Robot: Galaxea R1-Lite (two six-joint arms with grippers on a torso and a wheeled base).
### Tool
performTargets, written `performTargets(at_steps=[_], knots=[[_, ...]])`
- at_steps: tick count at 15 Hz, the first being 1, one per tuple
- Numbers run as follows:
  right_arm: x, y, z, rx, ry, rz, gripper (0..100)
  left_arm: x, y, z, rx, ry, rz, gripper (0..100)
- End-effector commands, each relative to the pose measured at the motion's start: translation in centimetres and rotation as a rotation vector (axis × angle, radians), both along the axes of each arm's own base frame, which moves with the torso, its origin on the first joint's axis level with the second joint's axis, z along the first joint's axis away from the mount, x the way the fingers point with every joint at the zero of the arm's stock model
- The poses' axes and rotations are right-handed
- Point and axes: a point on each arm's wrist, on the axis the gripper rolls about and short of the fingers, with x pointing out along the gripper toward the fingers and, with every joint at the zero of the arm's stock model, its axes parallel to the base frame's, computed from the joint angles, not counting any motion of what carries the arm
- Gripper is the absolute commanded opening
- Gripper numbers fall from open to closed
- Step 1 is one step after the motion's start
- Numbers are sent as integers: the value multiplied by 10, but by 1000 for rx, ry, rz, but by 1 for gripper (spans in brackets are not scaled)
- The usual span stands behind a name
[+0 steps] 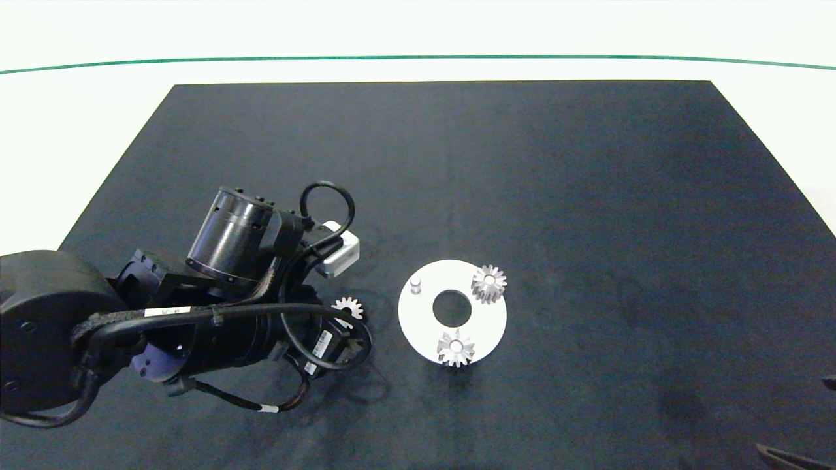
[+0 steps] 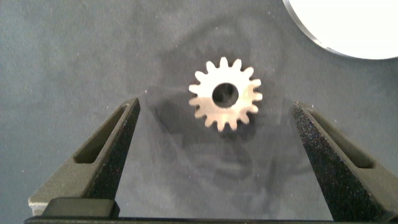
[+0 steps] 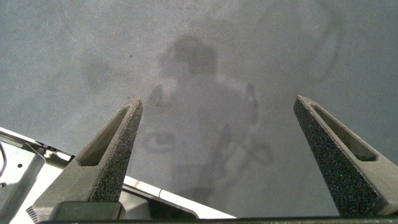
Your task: Install three planetary gears onto the carrier pins
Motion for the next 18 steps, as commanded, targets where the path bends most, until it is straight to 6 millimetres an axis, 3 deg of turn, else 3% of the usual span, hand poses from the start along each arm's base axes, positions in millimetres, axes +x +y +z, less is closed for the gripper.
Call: performTargets(at_steps=[1,18], knots=[[0,0,0,-2,0,1,100,4,-3,-6,2,-3,2,98],[0,0,-2,-11,9,5,100,4,-3,-5,-3,-7,3,65]])
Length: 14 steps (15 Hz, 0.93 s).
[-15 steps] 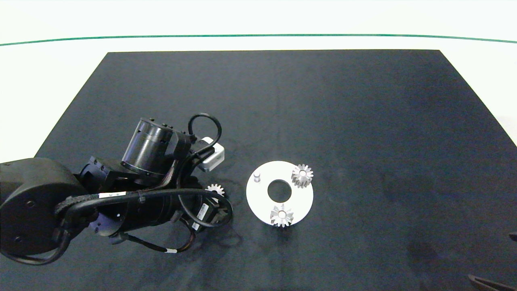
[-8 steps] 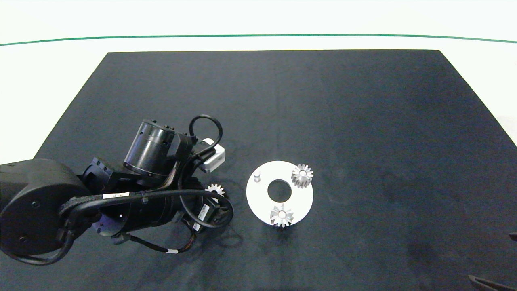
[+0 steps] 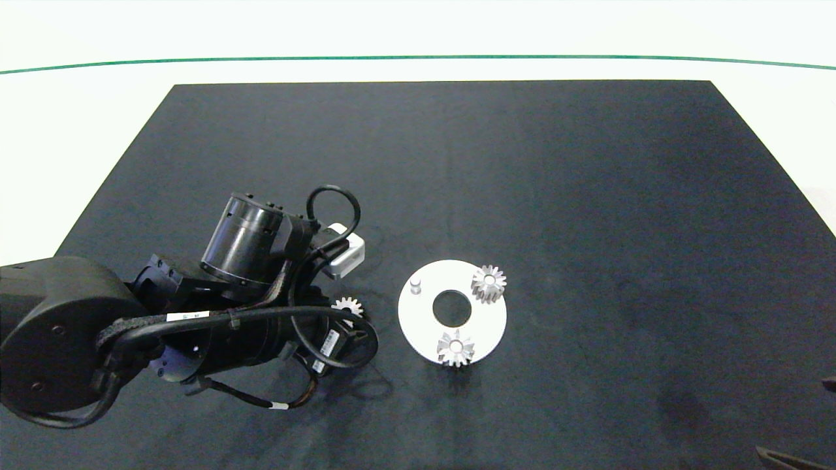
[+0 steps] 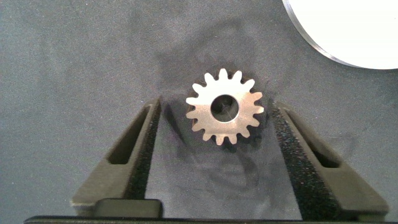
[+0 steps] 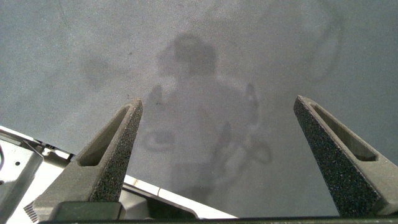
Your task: Install three planetary gears onto the carrier pins
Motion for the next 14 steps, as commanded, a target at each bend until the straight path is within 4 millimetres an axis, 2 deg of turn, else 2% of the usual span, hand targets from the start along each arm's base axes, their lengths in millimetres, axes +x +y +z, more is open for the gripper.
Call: performTargets(at_steps=[1,14], knots=[[0,0,0,-4,4,0,100,0,0,0,1,-1,1,62],[1,0,-2,-9,12,3,100,2,-2,-2,-3,-7,-1,37]])
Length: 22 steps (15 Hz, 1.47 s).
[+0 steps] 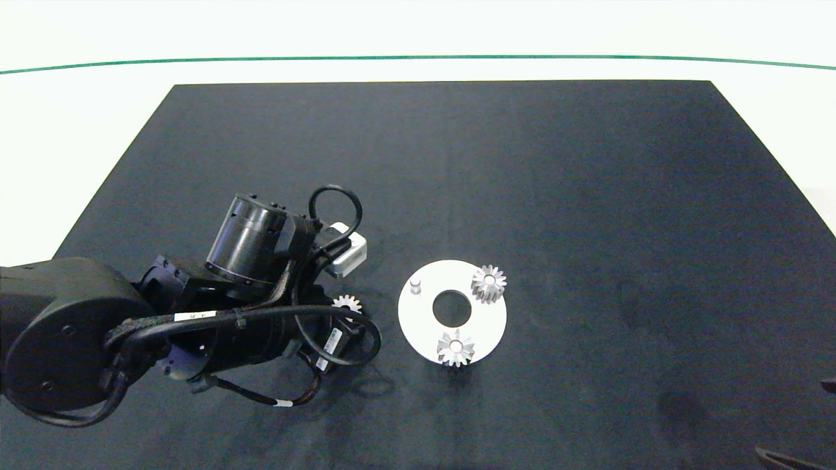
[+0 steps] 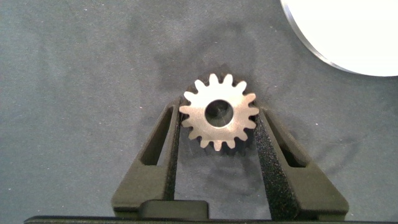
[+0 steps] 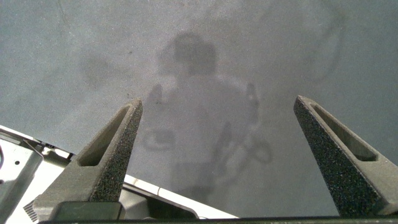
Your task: Install three planetary gears onto the carrier pins
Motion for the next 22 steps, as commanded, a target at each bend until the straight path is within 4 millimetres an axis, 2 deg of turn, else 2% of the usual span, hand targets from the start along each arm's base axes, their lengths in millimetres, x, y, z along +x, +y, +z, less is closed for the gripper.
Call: performTargets(at_steps=[1,17,22], knots=[[0,0,-1,-11,5,6,100,-1,0,0,2,-1,-2,35],[-1,0,-3,-16,10,10,100,-4,-2,-2,9,6,-17,2],[-2,0,-3,-15,6,12,100,-5,-2,-2,7,4,-18,0]])
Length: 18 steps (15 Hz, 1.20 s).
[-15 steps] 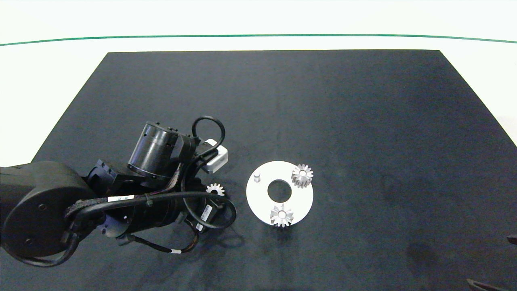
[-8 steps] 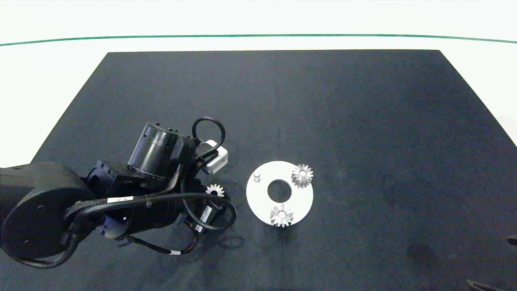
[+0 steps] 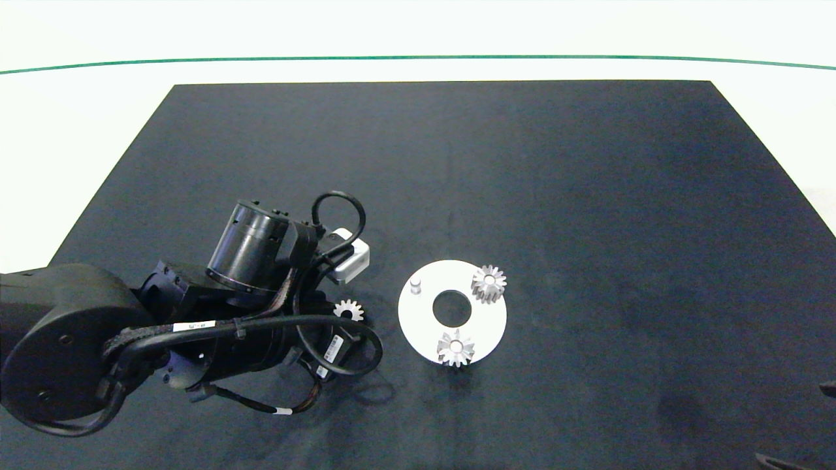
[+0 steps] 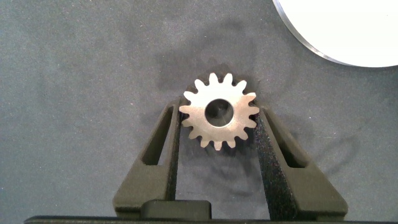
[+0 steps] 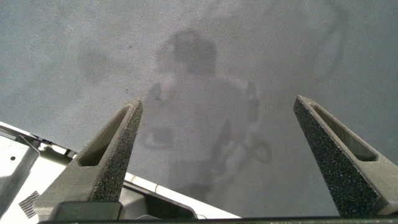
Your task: Install three planetary gears onto the carrier pins
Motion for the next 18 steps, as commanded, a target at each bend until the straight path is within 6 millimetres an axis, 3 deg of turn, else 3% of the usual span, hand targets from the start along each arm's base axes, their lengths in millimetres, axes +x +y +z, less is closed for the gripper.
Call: performTargets(at_steps=[1,4,7,13,18], knots=[[-3,-1,1,-4,-10,7,100,-2,0,3,-6,-12,-5,0],[-10,-5,6,-1,-57,14,100,-10,0,12,0,-53,5,0],[-16,-8,10,0,-95,26,100,-6,-19,36,-32,-121,-20,0],[-25,-11,13,-8,-137,49,100,-5,-31,60,-36,-126,-47,0],[-25,-11,11,-14,-132,64,100,-7,-46,52,-17,-100,-87,0]])
